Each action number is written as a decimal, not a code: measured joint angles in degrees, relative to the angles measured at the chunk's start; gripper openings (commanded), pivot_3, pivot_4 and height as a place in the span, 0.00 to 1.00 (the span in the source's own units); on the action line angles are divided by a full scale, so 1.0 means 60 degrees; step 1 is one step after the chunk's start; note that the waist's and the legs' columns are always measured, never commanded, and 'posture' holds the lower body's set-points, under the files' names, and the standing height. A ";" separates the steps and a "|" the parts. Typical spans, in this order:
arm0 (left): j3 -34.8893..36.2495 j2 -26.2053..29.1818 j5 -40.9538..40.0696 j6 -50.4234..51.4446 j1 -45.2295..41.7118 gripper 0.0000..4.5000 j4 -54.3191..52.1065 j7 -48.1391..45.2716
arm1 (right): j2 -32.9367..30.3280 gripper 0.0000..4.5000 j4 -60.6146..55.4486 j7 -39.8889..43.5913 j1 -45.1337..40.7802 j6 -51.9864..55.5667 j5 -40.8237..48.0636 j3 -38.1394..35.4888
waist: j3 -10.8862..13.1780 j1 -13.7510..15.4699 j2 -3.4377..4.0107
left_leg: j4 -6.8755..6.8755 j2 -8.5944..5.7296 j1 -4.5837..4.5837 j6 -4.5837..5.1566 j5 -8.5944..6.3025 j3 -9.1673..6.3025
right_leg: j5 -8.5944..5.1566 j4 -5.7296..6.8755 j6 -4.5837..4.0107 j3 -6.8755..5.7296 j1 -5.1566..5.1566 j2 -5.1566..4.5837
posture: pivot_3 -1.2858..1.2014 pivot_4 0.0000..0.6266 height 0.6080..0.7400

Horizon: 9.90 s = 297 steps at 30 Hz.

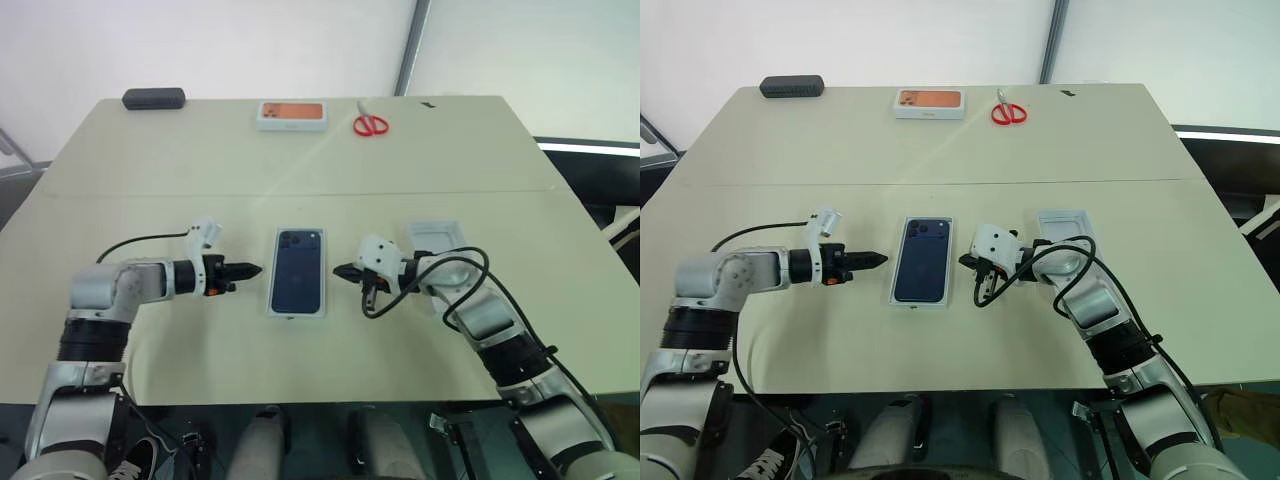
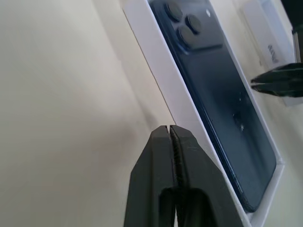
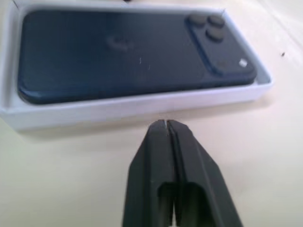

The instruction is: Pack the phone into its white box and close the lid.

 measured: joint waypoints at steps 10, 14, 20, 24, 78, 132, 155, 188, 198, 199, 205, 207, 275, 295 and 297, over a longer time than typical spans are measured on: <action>-0.0163 -0.1071 0.0247 -0.0198 0.0197 0.01 -0.0522 0.0445 | 0.0223 0.00 0.0107 -0.0396 -0.0001 -0.0122 -0.0421 0.0089 | -0.0003 0.0098 0.0003 | 0.0014 -0.0022 0.0002 0.0001 0.0000 -0.0002 | -0.0001 0.0000 0.0002 -0.0010 0.0023 -0.0019 | 0.52 0.24 1.00; -0.0517 -0.1692 0.0753 -0.0617 -0.0192 0.01 -0.0274 0.0611 | -0.0161 0.00 0.0288 -0.0327 -0.0011 -0.0197 -0.0451 -0.0126 | -0.0003 0.0168 0.0004 | 0.0020 -0.0040 0.0015 0.0002 0.0000 -0.0009 | -0.0002 -0.0008 0.0004 -0.0020 0.0053 -0.0030 | 0.52 0.24 1.00; -0.0586 -0.2981 0.0903 -0.0673 -0.0575 0.01 0.0202 0.0863 | -0.0880 0.00 0.0585 -0.0232 -0.0017 -0.0265 -0.0504 -0.0692 | -0.0002 0.0211 0.0002 | 0.0017 -0.0068 0.0010 0.0011 -0.0004 -0.0006 | -0.0005 -0.0022 0.0011 -0.0019 0.0049 -0.0034 | 0.52 0.24 1.00; -0.0929 -0.3572 0.1132 -0.0873 -0.0632 0.01 0.0211 0.0896 | -0.1477 0.00 0.0101 -0.0051 0.0503 -0.0053 -0.0450 -0.1070 | -0.0002 0.0222 0.0003 | 0.0017 -0.0070 0.0010 0.0011 -0.0005 -0.0010 | -0.0006 -0.0022 0.0014 -0.0020 0.0052 -0.0033 | 0.52 0.24 1.00; -0.0721 -0.2922 0.1476 -0.1492 -0.0551 0.01 -0.0058 0.0286 | -0.2172 0.00 0.0565 -0.0648 0.0530 -0.0067 -0.0445 -0.1897 | -0.0001 0.0049 0.0003 | 0.0021 -0.0087 0.0014 0.0012 -0.0004 -0.0019 | -0.0009 -0.0018 0.0029 -0.0016 0.0063 -0.0044 | 0.52 0.24 1.00; 0.0495 -0.0274 0.0438 -0.6643 0.2178 0.76 -0.1977 -0.3637 | -0.0394 0.54 -0.4303 -0.5848 0.0270 1.3002 0.2632 -0.4608 | 0.0002 0.0011 0.0017 | 0.0010 -0.0010 0.0010 0.0030 -0.0014 0.0001 | -0.0007 -0.0028 0.0019 -0.0001 0.0038 -0.0024 | 0.52 0.24 1.00; 0.0217 -0.0347 0.0451 -0.6652 0.2052 0.76 -0.2115 -0.3200 | 0.1725 0.01 -0.4540 -0.6136 -0.1001 1.2221 0.3484 -0.5927 | 0.0012 -0.0023 0.0034 | 0.0004 -0.0001 0.0008 0.0031 -0.0014 0.0002 | -0.0006 -0.0018 0.0020 0.0000 0.0029 -0.0002 | 0.52 0.24 1.00; 0.0410 -0.1533 0.0185 -0.7002 0.2122 0.76 -0.2317 -0.1320 | 0.5525 0.01 -0.2619 -0.8764 -0.1028 1.2948 1.2025 -0.9268 | 0.0021 -0.0273 0.0056 | -0.0004 0.0017 0.0005 0.0031 -0.0014 0.0000 | -0.0003 0.0013 0.0013 0.0016 -0.0002 0.0018 | 0.52 0.24 1.00; 0.0417 -0.1745 -0.0093 -0.6839 0.2131 0.63 -0.2322 -0.1051 | 0.5881 0.00 -0.2324 -1.1777 -0.0324 1.0836 1.4236 -0.7833 | 0.0022 -0.0261 0.0057 | -0.0003 0.0017 0.0000 0.0032 -0.0014 -0.0001 | -0.0003 0.0011 0.0013 0.0018 -0.0004 0.0017 | 0.52 0.24 1.00; 0.0417 -0.1757 -0.0160 -0.6801 0.2143 0.56 -0.2324 -0.1019 | 0.5886 0.00 -0.2314 -1.2053 -0.0151 1.0532 1.4543 -0.7559 | 0.0022 -0.0261 0.0057 | -0.0003 0.0017 0.0000 0.0032 -0.0014 -0.0002 | -0.0003 0.0011 0.0013 0.0018 -0.0004 0.0017 | 0.52 0.24 1.00; 0.0594 -0.1766 -0.0709 -0.6186 0.2167 0.01 -0.2373 -0.0991 | 0.5682 0.00 -0.2168 -1.2707 0.0515 0.9506 1.5437 -0.6360 | 0.0022 -0.0268 0.0057 | -0.0003 0.0021 0.0000 0.0032 -0.0014 -0.0002 | -0.0004 0.0009 0.0012 0.0019 -0.0004 0.0021 | 0.52 0.24 1.00; 0.0623 -0.1766 -0.0715 -0.6208 0.2183 0.01 -0.2484 -0.0895 | 0.5388 0.00 -0.2150 -1.2778 0.0637 0.9234 1.5687 -0.6020 | 0.0022 -0.0259 0.0057 | -0.0002 0.0021 0.0000 0.0032 -0.0014 -0.0001 | -0.0004 0.0006 0.0012 0.0019 -0.0003 0.0021 | 0.52 0.24 1.00; -0.1312 -0.3396 0.2431 -0.6422 0.1210 0.00 -0.0024 0.0147 | -0.1583 0.01 -0.2011 -0.2231 0.2299 -0.0372 0.1361 -0.1656 | 0.0023 0.0054 0.0056 | 0.0018 0.0032 0.0007 0.0037 -0.0018 0.0015 | 0.0001 -0.0049 0.0008 0.0018 0.0045 0.0059 | 0.52 0.24 1.00; -0.1589 -0.4399 0.2838 -0.6195 0.0697 0.00 0.0309 0.0263 | -0.1858 0.01 -0.2359 -0.1871 0.2896 0.0041 0.0973 -0.2599 | 0.0024 0.0055 0.0055 | 0.0021 0.0014 0.0014 0.0037 -0.0018 0.0010 | 0.0001 -0.0050 0.0010 0.0010 0.0058 0.0050 | 0.52 0.24 1.00; -0.1586 -0.4394 0.2839 -0.6195 0.0609 0.00 0.0325 0.0247 | -0.1857 0.01 -0.2359 -0.1871 0.2899 0.0050 0.0952 -0.2621 | 0.0024 0.0055 0.0055 | 0.0022 0.0013 0.0014 0.0037 -0.0018 0.0011 | 0.0001 -0.0050 0.0010 0.0010 0.0058 0.0050 | 0.52 0.24 1.00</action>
